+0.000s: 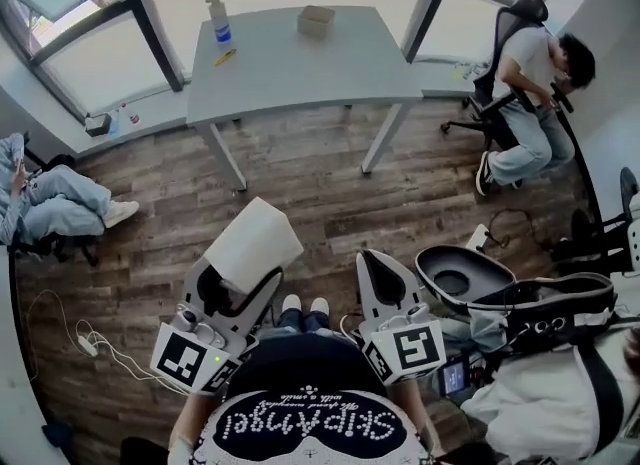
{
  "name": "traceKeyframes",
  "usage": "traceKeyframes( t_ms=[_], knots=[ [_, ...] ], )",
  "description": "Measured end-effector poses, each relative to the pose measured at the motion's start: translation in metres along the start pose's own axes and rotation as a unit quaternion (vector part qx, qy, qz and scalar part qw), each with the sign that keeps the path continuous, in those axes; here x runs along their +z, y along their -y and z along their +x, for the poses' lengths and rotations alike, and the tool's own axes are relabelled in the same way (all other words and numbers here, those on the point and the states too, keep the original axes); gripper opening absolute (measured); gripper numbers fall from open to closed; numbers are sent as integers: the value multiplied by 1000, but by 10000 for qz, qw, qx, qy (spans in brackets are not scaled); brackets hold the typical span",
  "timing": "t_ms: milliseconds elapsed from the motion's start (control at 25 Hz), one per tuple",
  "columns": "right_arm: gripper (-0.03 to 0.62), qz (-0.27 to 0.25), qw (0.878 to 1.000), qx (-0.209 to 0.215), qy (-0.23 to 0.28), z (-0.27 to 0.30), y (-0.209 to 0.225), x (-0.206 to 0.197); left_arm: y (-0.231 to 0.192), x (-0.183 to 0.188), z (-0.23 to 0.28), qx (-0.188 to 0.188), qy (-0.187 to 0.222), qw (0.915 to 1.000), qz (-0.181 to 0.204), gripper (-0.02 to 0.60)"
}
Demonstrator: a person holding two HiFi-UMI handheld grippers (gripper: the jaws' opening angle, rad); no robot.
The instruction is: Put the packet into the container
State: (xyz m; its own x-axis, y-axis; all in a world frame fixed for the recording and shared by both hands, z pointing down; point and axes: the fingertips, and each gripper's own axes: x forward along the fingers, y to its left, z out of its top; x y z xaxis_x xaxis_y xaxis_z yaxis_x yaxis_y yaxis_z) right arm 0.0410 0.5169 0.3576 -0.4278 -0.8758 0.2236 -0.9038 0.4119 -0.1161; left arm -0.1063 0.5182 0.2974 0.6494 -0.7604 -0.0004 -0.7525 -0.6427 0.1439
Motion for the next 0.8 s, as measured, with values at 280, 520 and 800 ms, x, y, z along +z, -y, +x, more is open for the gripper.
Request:
traceKeyframes(
  t_ms=[280, 520, 800],
  knots=[
    [17, 308, 9981, 506, -188, 3, -2, -10, 12, -7, 16, 4, -189, 9995, -242, 281],
    [17, 353, 9968, 702, -172, 1, 10, -13, 18, -11, 29, 88, -97, 9996, -255, 281],
    [17, 402, 9964, 688, -283, 11, 34, -25, 8, -24, 48, 251, -127, 9992, -300, 281]
  ],
)
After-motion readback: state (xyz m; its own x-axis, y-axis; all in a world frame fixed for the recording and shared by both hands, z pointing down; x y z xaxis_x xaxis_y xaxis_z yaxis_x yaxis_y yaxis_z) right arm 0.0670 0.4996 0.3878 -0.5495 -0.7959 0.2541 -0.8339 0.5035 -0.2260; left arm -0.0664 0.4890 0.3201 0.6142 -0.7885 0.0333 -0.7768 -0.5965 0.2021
